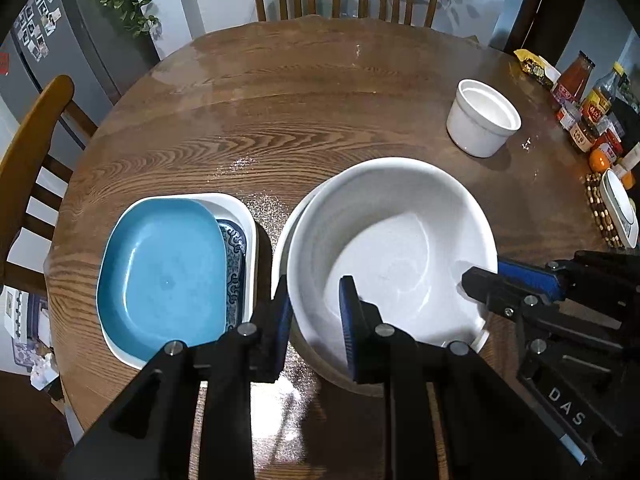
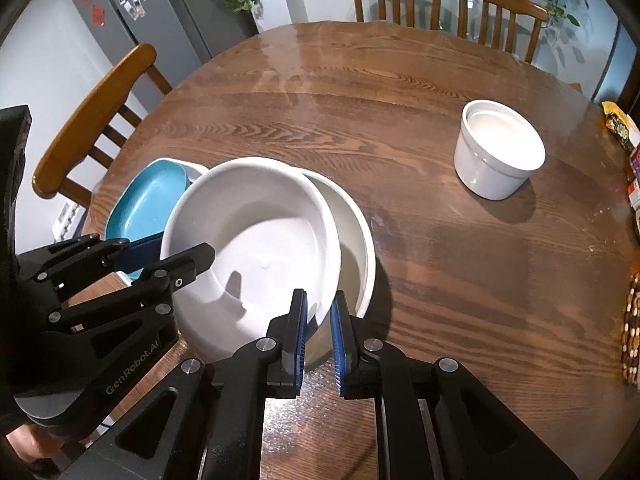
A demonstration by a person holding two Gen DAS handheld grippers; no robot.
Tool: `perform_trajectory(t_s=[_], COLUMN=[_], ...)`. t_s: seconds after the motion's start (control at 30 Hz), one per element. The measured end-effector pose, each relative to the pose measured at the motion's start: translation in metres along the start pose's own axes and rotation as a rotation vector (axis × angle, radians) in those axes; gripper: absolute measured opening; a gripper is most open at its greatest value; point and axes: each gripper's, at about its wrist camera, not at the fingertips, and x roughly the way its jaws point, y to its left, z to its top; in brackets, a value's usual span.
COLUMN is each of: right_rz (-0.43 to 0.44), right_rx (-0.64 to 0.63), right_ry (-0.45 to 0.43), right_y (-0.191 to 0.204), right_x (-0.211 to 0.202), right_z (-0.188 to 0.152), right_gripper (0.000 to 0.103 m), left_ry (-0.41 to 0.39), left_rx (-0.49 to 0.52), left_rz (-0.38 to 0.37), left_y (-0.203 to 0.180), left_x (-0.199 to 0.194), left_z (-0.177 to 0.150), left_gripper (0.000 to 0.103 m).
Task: Organize plates and bowls
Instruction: 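Lower the smaller bowl into the large white bowl and open the right gripper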
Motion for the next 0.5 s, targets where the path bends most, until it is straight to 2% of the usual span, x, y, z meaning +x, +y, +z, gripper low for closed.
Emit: perform_trajectory(t_s=[0.5], right_rz=[-0.016], right_rx=[-0.003], right_ry=[0.018], right_y=[0.0027], right_x=[0.0048], right_z=[0.0019], right_gripper=[0.013], left_ry=[0.000], left_rx=[0.025], left_rz=[0.022], left_y=[-0.0012], left_x=[0.0031], left_z=[0.0027], left_gripper=[0.020])
